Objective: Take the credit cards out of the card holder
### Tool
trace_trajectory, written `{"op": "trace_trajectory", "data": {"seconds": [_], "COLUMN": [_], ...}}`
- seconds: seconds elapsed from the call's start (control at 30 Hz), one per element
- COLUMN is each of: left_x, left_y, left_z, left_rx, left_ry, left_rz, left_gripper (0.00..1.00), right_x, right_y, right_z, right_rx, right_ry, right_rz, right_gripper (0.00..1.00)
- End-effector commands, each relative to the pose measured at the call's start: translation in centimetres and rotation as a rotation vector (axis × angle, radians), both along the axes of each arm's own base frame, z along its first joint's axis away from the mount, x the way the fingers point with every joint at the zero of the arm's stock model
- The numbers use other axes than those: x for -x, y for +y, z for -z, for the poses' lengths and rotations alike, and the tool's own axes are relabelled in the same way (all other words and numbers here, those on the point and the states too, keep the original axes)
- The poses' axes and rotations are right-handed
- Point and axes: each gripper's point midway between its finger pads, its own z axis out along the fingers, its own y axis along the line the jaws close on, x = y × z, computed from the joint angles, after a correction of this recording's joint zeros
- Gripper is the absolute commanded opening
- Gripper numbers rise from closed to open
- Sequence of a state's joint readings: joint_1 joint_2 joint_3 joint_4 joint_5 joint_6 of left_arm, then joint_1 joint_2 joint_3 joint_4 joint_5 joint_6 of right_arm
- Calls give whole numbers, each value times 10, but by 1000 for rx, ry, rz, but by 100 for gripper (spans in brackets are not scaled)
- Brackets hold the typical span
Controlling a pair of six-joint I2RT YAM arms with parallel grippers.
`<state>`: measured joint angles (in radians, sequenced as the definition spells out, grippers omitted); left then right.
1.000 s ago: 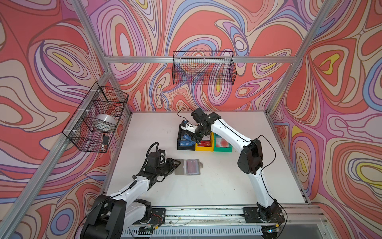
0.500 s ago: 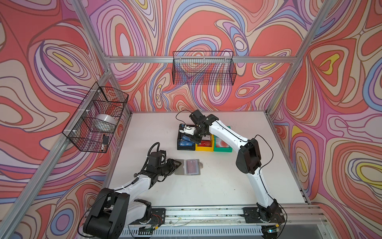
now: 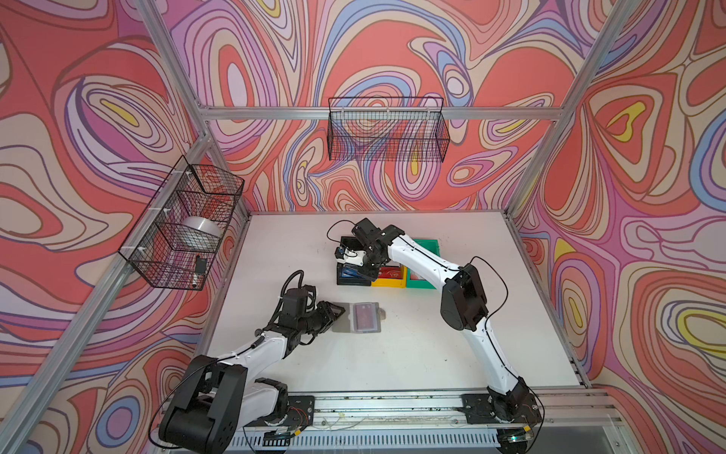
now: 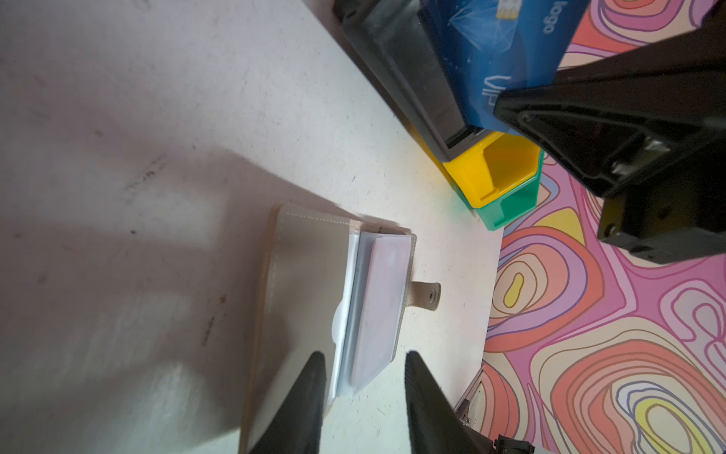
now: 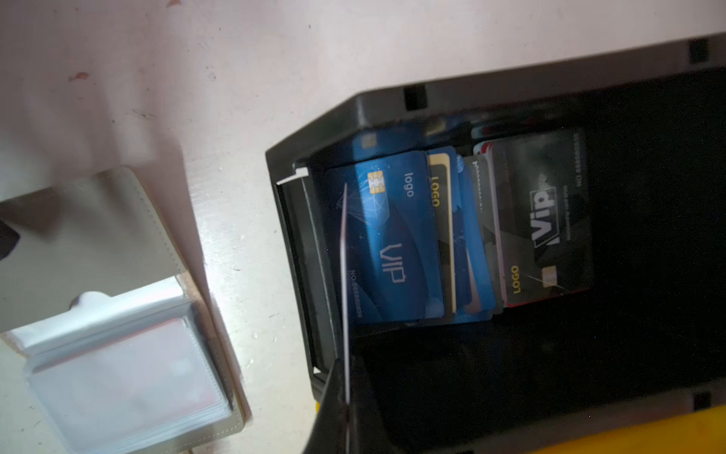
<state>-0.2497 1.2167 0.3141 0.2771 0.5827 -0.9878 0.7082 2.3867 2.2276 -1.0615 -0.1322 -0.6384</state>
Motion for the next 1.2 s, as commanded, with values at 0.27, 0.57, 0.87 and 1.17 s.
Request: {"op": "trace_trajectory", "data": {"seconds": [0.27, 0.57, 0.87, 1.17], "left_x": [-1, -1, 0, 1], "left_y": [-2, -4, -3, -2], "left_z": [3, 5, 5, 6], "left_rx": [4, 10, 6, 7], "left_ry": [-7, -4, -4, -2], "left_rz": [11, 15, 13, 12], "left_gripper": [37, 37, 37, 37], "right_x": [-1, -13, -17, -34], "right_y": [7, 15, 13, 15], "right_z": [7, -1, 3, -14], "right_rx": [29, -16, -2, -33], "right_ry": [-27, -82, -105, -178], "right_rz": [-19, 17, 24, 103], "right_gripper": [0, 13, 20, 22]}}
